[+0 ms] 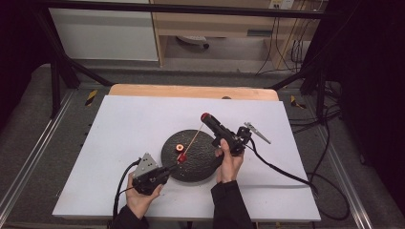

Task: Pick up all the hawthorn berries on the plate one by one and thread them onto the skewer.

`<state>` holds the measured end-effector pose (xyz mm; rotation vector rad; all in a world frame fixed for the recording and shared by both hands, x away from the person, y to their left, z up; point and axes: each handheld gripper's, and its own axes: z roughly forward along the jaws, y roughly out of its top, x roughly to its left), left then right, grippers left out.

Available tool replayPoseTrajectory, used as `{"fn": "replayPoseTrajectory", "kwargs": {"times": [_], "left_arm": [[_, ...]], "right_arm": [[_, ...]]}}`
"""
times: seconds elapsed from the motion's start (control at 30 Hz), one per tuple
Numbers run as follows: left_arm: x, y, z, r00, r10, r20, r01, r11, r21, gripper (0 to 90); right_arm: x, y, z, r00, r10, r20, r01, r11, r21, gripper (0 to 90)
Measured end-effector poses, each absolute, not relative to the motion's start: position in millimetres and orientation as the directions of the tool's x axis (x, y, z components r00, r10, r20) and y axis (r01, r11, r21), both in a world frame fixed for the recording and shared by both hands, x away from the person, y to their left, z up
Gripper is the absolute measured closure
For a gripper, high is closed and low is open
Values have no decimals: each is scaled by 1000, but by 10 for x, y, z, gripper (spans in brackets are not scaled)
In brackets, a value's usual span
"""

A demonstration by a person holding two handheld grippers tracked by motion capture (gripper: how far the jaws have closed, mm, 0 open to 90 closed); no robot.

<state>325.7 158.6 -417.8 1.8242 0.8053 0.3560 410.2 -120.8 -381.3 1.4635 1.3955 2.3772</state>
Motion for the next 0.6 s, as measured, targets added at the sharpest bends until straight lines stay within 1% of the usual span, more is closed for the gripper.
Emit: {"fn": "replayPoseTrajectory", "kwargs": {"times": [0.6], "left_arm": [[3249, 1573, -4188, 731, 671, -126, 352, -212, 912, 883]], "right_arm": [[4124, -1206, -3816, -554, 431, 713, 408, -606, 683, 621]]}}
